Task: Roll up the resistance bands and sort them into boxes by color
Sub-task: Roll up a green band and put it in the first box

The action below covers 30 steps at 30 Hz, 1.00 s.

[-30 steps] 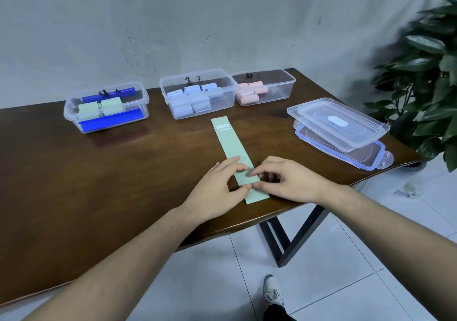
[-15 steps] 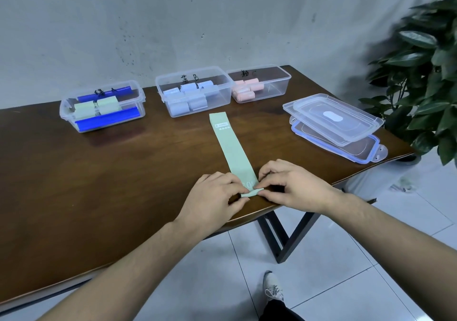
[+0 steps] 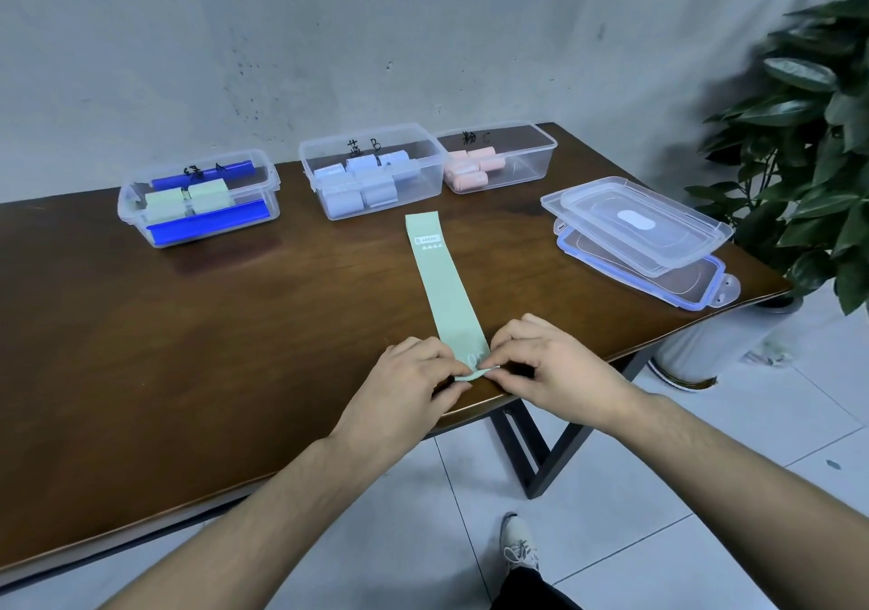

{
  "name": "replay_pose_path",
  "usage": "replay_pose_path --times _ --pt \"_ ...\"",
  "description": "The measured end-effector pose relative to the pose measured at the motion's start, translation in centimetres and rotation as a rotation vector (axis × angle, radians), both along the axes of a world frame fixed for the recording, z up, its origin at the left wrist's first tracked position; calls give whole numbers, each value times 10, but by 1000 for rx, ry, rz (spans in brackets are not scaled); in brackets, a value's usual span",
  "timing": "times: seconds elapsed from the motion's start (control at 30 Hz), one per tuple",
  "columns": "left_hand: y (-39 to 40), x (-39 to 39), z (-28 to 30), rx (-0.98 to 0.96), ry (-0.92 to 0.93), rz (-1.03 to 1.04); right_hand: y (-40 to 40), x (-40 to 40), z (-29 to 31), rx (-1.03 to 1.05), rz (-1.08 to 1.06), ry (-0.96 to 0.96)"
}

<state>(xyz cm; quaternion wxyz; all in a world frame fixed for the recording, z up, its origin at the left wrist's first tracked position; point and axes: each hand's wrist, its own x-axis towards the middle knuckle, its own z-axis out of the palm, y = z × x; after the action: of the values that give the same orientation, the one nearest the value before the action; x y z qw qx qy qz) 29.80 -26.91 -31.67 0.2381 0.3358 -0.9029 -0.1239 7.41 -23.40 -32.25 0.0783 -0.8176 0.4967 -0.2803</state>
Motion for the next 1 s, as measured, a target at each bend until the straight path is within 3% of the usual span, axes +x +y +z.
replay_pose_path --times 0.27,0.47,0.7,0.8,1.0 --pt "-4 0 3 132 76 44 1 4 15 266 -44 -249" --pt "-5 -4 5 111 30 58 -1 0 8 205 -47 -133" --pt "-10 -2 0 -68 -38 7 -1 3 9 -94 47 215" --pt "-13 -3 -3 -120 -59 -31 0 4 9 -51 34 185" --pt "-13 -5 -1 29 33 34 -3 6 14 41 -27 86"
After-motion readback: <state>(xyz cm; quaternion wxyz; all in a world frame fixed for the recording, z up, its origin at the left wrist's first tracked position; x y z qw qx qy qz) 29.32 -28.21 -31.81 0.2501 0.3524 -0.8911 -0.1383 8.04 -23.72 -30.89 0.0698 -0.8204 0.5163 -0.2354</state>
